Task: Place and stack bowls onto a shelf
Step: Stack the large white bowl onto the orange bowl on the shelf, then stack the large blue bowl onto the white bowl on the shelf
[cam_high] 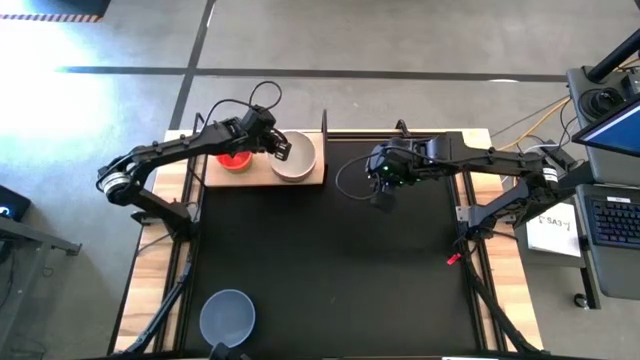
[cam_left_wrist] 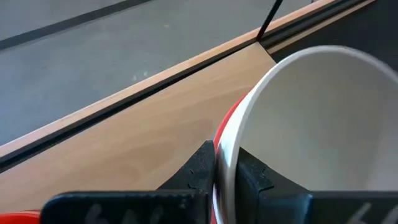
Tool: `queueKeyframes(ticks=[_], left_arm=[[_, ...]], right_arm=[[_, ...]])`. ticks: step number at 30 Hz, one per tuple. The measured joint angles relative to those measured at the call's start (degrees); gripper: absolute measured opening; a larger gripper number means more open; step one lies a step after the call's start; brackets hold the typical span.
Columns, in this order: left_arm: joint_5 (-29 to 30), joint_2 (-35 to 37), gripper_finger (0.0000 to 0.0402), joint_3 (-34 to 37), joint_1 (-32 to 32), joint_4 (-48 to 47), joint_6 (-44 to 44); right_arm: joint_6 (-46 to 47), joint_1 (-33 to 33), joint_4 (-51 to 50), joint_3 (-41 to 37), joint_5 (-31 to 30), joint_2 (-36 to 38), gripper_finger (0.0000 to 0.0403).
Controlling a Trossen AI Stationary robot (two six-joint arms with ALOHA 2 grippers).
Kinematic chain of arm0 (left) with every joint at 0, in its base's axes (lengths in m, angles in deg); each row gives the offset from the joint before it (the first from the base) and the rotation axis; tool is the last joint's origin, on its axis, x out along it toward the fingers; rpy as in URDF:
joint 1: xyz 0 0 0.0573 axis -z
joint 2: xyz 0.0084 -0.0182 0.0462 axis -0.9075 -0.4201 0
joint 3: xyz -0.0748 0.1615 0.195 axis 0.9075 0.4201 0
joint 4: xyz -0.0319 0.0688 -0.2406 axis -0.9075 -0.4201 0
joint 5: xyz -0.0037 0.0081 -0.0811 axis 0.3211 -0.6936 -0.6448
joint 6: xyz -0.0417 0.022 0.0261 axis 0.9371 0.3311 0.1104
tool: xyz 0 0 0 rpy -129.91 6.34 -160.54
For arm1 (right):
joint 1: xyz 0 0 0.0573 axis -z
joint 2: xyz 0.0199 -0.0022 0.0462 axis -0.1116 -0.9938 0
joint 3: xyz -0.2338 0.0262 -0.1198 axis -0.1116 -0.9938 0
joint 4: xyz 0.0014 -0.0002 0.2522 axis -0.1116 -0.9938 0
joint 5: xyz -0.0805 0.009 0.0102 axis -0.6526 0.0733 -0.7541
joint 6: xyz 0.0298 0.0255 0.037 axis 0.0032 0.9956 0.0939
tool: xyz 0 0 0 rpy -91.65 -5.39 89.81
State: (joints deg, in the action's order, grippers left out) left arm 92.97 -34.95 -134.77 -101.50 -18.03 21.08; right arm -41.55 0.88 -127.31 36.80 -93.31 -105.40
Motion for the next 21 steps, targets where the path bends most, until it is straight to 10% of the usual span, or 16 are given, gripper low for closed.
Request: queueKeyframes(ticks=[21], left_arm=[[-0.3, 0.0, 0.0112, -2.8, -4.2, 0.6, -3.5]], right_arm=[[0.4, 0.0, -0.5, -4.5, 0.1, 0.0, 0.0209]])
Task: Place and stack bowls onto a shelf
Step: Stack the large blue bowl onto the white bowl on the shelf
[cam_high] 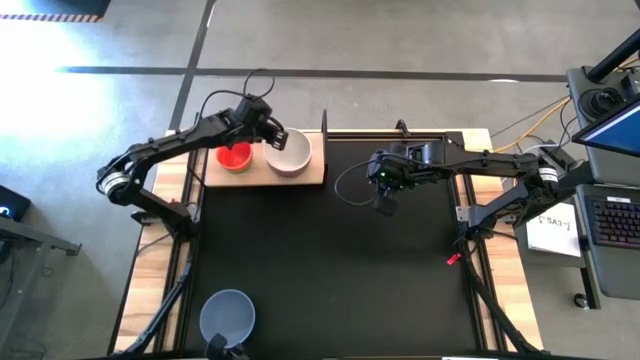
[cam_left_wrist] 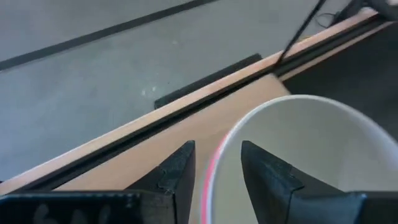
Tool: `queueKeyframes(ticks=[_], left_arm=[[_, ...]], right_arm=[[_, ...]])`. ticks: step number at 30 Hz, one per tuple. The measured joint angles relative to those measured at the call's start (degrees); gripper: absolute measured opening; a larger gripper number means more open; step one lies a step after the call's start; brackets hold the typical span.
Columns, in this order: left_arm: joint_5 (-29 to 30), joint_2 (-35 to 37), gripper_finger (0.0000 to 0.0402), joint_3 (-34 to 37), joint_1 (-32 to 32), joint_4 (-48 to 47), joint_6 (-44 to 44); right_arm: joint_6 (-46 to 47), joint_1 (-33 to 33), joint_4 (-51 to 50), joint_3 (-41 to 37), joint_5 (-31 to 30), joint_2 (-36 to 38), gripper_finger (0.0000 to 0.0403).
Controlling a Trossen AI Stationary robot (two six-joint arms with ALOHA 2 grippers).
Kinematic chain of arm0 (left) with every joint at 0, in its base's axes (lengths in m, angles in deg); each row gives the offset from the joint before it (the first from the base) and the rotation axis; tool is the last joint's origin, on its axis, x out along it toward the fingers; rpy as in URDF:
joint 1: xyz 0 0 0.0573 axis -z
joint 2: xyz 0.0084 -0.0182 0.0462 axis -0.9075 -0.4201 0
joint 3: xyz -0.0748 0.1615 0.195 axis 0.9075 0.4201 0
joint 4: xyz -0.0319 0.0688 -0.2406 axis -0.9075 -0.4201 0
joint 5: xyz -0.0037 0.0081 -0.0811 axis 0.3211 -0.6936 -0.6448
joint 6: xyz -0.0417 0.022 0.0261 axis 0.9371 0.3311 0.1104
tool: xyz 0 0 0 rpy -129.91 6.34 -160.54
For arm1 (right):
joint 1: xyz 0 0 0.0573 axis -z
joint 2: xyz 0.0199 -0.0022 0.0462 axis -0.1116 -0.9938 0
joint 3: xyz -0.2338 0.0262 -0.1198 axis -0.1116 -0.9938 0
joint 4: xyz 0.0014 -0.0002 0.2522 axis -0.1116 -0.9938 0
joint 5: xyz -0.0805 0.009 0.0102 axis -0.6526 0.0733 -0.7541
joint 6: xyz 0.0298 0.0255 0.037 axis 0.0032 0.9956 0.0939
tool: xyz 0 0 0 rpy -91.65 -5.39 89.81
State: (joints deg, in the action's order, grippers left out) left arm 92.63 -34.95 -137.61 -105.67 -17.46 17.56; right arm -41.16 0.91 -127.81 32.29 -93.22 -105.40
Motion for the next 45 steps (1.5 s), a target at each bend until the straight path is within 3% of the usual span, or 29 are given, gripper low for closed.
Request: queueKeyframes(ticks=[10, 18, 25, 32, 38, 45], left_arm=[[-12.3, 0.1, 0.0111, -6.9, 4.4, -11.3, -1.7], [-15.1, 1.2, 0.0111, -7.1, 24.5, -17.5, 3.0], [-15.0, 1.2, 0.0111, -7.4, 48.8, -31.4, 27.1], [-12.0, -0.1, 0.0111, -6.0, 68.5, -32.2, 60.0], [-11.4, -3.9, 0.0111, -6.0, 77.3, -32.0, 80.9], [-11.7, -10.1, 0.0111, -6.6, 82.4, -27.8, 89.6]], right_arm=[[0.3, 0.2, -3.0, -0.2, 0.1, 0.0, 0.0209], [0.4, 0.2, -2.9, -2.5, 3.0, 0.0, 0.0209], [1.3, 0.2, -2.9, -5.5, 6.0, 0.0, 0.0209], [3.3, 0.2, -2.4, -9.5, 8.9, 0.0, 0.0209], [7.4, 0.2, -2.5, -12.4, 11.6, 0.0, 0.0209], [8.0, -0.8, -3.3, -16.0, 15.5, 1.5, 0.0209]])
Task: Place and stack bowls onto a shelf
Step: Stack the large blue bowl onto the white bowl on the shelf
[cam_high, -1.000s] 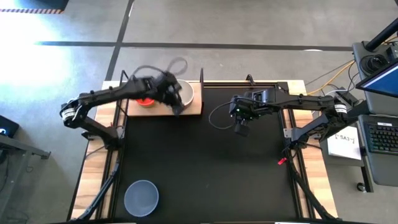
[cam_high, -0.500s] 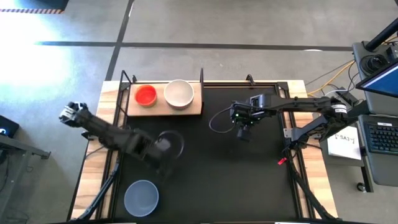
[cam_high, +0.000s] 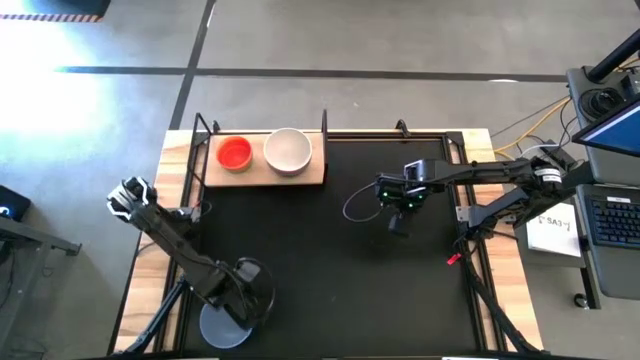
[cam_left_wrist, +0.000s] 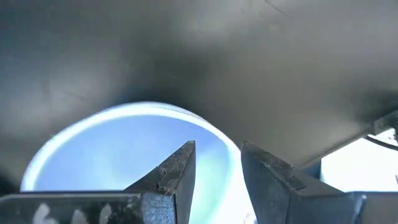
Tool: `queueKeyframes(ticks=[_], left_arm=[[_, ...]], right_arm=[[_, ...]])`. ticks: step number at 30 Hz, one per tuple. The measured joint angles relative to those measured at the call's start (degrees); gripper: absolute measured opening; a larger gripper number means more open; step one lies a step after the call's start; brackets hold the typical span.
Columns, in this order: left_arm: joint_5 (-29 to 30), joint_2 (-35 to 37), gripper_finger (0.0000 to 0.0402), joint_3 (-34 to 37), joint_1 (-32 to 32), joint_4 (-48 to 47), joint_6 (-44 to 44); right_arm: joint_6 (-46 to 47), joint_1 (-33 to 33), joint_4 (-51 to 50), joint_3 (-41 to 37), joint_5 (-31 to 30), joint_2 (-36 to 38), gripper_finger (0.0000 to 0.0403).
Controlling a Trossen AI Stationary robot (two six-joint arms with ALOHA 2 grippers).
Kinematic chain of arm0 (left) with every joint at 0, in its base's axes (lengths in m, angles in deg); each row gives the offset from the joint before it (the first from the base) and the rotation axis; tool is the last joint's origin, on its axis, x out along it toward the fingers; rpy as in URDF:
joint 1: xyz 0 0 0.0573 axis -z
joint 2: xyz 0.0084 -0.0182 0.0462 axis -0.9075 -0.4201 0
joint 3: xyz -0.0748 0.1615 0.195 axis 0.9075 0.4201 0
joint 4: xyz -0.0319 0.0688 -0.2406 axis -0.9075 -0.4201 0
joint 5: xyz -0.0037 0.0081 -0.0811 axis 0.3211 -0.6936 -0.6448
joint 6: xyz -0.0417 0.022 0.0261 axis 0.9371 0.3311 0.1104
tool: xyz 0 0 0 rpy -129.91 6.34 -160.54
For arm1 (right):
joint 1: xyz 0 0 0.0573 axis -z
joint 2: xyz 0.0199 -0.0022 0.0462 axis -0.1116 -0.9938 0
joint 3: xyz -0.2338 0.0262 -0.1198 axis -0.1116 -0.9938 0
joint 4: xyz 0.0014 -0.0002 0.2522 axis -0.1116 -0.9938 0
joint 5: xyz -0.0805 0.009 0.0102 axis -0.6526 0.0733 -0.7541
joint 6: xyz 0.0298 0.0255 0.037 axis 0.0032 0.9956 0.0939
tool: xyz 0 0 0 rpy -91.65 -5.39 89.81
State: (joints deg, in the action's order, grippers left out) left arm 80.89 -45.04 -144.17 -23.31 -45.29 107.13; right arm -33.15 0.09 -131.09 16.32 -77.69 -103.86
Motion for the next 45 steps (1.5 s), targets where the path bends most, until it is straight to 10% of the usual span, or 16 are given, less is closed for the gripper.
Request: queueKeyframes(ticks=[26, 45], left_arm=[[-1.7, -10.5, 0.0111, -3.7, 4.3, 3.5, 7.9], [-2.3, -10.9, 0.0107, -3.4, 4.3, -2.4, 8.0]], right_arm=[[5.8, -0.3, 11.2, -18.4, 0.5, 20.3, 0.0209], [5.1, -0.3, 13.6, -18.8, 0.4, 21.6, 0.0209]])
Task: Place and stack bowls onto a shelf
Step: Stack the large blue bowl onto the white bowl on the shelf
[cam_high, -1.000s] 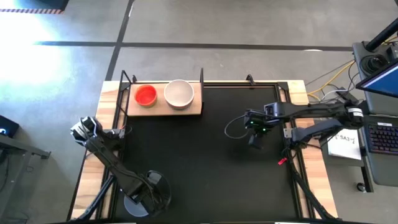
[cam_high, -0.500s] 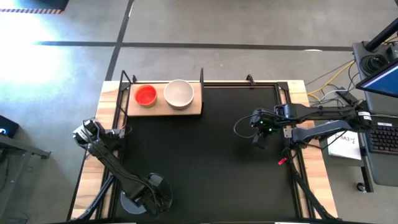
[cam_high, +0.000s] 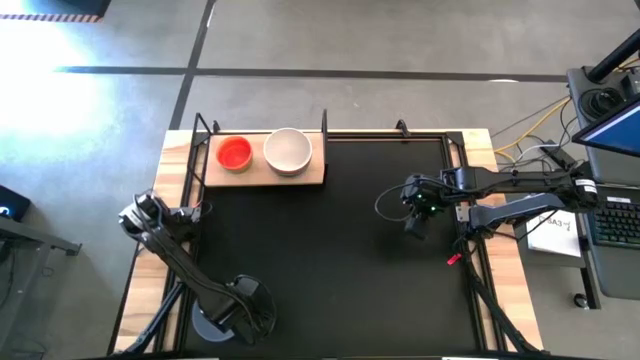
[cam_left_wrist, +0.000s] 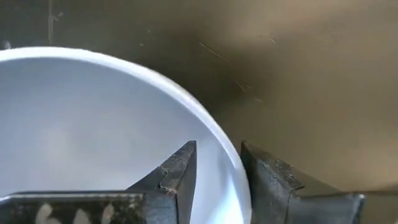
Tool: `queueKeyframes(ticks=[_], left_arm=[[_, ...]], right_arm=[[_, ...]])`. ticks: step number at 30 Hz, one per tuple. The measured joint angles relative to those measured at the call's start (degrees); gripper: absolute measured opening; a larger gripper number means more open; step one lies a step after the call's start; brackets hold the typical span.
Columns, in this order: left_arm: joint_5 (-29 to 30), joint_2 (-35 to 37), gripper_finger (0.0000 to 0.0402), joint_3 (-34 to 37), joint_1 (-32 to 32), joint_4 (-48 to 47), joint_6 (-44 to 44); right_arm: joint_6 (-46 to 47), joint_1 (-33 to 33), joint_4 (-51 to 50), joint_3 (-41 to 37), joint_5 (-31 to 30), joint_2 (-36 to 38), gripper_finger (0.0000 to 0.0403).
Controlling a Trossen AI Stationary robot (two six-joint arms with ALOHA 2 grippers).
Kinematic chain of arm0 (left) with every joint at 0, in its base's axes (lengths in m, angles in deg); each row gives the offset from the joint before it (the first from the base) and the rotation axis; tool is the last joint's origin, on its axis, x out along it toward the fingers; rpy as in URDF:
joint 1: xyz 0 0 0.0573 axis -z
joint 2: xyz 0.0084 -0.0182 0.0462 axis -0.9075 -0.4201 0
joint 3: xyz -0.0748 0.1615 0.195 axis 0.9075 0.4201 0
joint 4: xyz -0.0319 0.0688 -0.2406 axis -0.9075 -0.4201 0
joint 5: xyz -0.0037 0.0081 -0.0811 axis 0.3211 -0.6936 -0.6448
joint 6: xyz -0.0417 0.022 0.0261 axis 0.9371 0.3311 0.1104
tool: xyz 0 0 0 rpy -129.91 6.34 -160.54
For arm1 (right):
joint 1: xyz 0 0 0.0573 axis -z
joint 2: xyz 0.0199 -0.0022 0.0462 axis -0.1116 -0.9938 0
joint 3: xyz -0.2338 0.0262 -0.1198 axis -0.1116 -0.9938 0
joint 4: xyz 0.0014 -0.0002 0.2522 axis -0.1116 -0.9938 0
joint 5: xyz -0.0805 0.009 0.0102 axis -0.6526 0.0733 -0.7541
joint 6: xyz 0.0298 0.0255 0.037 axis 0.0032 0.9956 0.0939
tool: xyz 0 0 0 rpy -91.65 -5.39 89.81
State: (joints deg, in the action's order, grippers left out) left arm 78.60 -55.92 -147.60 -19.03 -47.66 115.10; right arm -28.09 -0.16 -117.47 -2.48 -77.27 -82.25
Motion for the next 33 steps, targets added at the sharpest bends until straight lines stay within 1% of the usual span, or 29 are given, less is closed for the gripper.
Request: queueKeyframes(ticks=[4, 8, 9, 11, 13, 17, 19, 20, 24, 26, 29, 33], left_arm=[[0.0, -0.9, 0.0079, 0.3, -0.1, -0.1, -2.4], [-0.7, -1.0, 0.0019, 0.3, -0.5, -0.3, -5.1], [-0.6, -1.0, 0.0011, 0.3, -0.6, -0.4, -6.0], [-0.4, -1.0, 0.0008, 0.3, -0.8, -0.5, -8.1], [-0.8, -1.0, 0.0005, -0.1, -1.0, -0.4, -12.8], [0.2, -0.9, 0.0002, -1.9, -2.3, 0.1, -25.6], [1.8, -0.9, 0.0001, -3.3, -3.6, 0.2, -33.1], [2.7, -0.9, 0.0000, -4.2, -4.3, 0.3, -37.4], [6.1, -0.8, 0.0000, -7.8, -7.6, 0.5, -53.3], [6.9, -0.8, 0.0000, -9.5, -9.2, 0.6, -60.9], [7.2, -0.8, 0.0000, -11.4, -11.5, 2.0, -74.0], [7.2, -0.8, 0.0000, -13.8, -13.9, 6.7, -93.1]], right_arm=[[0.0, 0.0, 0.0, 0.0, 0.0, 0.0, 0.0209], [0.0, 0.0, 0.0, 0.0, 0.0, 0.0, 0.0209], [0.0, 0.0, 0.0, 0.0, 0.0, 0.0, 0.0209], [-0.1, 0.0, 0.1, 0.0, 0.0, 0.0, 0.0209], [-0.2, 0.0, 0.5, 0.0, 0.0, 0.0, 0.0209], [-3.4, 0.0, 2.3, 0.0, 0.2, 0.0, 0.0209], [-6.5, 0.0, 4.5, 0.0, 2.7, 0.0, 0.0209], [-8.5, 0.0, 5.9, 0.0, 5.2, 0.0, 0.0209], [-15.3, -1.1, 14.8, 0.0, 18.5, 0.0, 0.0209], [-16.7, -2.4, 20.5, 0.0, 22.1, -0.1, 0.0209], [-19.1, -5.0, 27.1, 0.0, 23.0, -0.1, 0.0209], [-22.2, -9.6, 32.3, 0.0, 22.9, -0.1, 0.0209]])
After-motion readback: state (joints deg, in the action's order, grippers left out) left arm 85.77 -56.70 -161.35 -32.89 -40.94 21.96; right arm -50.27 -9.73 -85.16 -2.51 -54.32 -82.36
